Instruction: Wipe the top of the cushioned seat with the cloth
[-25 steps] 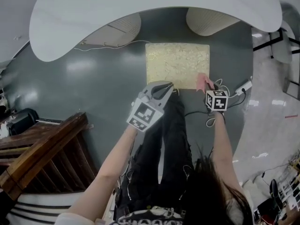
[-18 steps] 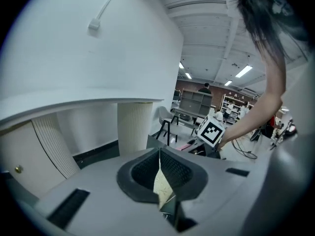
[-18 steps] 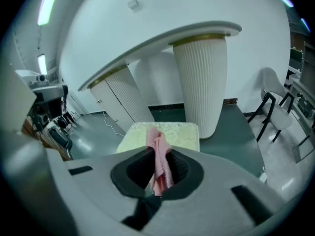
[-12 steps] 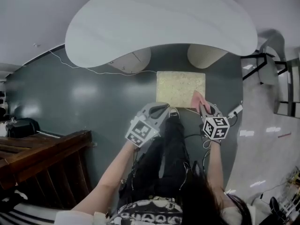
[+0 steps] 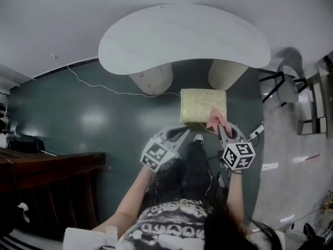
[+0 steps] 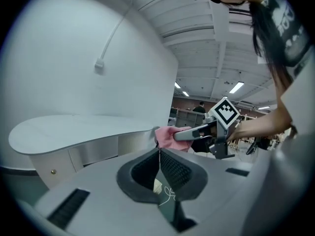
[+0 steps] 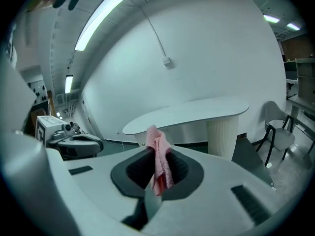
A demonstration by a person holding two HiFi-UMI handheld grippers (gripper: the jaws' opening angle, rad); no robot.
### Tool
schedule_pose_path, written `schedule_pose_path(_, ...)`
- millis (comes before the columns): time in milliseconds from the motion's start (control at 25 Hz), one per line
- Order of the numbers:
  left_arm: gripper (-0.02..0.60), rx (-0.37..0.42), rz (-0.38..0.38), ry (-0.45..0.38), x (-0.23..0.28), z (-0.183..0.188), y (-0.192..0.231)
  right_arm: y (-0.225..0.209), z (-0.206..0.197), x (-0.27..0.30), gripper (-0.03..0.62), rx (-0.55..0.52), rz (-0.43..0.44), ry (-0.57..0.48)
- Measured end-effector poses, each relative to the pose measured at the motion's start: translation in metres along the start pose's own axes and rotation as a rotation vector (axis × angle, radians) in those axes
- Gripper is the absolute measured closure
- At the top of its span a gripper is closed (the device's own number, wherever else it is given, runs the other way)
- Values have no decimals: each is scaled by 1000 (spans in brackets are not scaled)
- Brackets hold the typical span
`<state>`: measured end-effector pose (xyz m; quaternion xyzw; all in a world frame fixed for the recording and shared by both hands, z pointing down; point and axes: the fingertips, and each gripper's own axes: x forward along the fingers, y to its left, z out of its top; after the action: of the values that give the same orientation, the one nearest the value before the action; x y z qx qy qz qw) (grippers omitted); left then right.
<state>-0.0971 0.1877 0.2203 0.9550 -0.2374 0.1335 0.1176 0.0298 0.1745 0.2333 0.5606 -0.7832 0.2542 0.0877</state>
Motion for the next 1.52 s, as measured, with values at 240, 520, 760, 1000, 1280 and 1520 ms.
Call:
schedule_pose_path(240, 575, -5, 61, -25, -33, 12, -10, 30, 17, -36, 583, -34, 25, -21)
schedule_pose_path(520, 575, -1, 97, -63, -36, 28, -38, 34, 25, -65, 583, -40, 63, -63)
schedule_pose_path(760, 575, 21, 105, -86, -23, 50, -88, 22, 29, -104, 583, -71, 98, -92)
schedule_pose_path(1000, 575, 18, 104, -101, -3, 52, -145, 7, 28, -156, 583, -119, 116, -133)
schedule_pose_path(1280, 575, 62, 84, -108, 13, 48, -170, -2, 27, -173, 583, -151, 124, -154)
schedule_pose_path(1520, 575, 71, 78, -93, 18, 54, -189, -7, 25, -188, 583, -161, 130, -157)
